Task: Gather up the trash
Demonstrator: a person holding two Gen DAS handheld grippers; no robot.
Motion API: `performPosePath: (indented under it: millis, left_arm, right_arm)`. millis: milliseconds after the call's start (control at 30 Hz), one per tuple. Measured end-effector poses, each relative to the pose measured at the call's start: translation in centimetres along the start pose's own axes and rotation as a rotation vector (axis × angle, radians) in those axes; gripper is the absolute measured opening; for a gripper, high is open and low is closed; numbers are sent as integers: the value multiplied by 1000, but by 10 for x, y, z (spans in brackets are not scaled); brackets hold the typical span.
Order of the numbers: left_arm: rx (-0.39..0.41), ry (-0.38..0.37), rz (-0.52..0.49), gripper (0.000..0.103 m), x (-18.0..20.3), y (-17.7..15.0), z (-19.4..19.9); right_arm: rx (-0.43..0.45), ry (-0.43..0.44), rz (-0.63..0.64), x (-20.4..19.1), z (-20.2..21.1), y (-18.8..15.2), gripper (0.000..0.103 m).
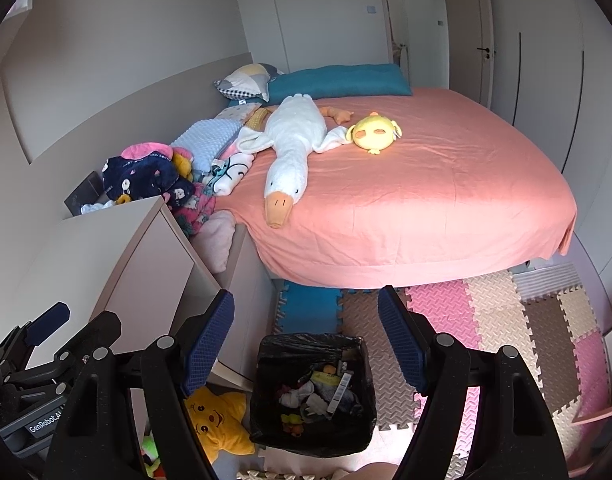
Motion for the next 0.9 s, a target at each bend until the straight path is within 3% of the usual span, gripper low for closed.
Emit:
performPosePath:
  millis: [900]
  left_arm:
    - [2,-21,24,97,-1,2,2]
  right_arm:
    - [-5,2,1,2,2,-1,75]
Point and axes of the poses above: each gripper's, at about its wrist camera, not at the fingertips, and z roughly against the way its jaws point, x to its right, y to its top, the point moved 9 cm from there along -z, roughly the way its jaws point, and after that the axes turned 15 degrees about z, right-handed, at the moved point
